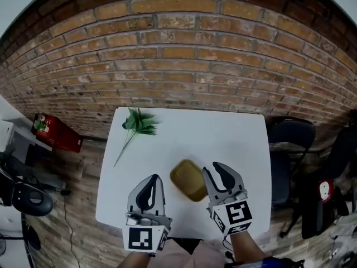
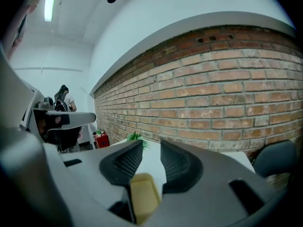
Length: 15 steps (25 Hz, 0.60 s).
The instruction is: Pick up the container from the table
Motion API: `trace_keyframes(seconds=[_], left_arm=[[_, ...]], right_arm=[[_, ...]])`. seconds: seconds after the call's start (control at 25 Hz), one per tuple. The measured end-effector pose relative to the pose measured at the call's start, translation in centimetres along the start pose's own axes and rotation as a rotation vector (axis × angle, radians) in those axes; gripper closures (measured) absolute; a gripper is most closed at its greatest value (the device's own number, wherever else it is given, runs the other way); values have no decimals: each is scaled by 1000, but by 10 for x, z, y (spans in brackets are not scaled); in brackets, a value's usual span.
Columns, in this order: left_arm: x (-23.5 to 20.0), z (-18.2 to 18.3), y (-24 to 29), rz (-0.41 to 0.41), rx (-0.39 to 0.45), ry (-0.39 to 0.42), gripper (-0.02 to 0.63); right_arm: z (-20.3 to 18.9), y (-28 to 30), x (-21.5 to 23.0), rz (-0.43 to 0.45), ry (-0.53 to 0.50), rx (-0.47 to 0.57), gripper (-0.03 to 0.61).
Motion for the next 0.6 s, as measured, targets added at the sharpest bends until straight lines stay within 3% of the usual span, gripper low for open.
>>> trace_keyframes(seconds=[0.6], left_arm=[[-3, -64, 56, -73, -174, -47, 606]], right_arm=[[-110, 47, 14, 31, 44, -269, 439]])
Point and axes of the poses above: the fingertips, and each gripper's own axes: y forward along the fingers, x to its right, z out of its top, the point moved 3 cm from there along -y, backward along the fingers, and after that the axes turned 7 degrees about -x, right-handed, at the moved point
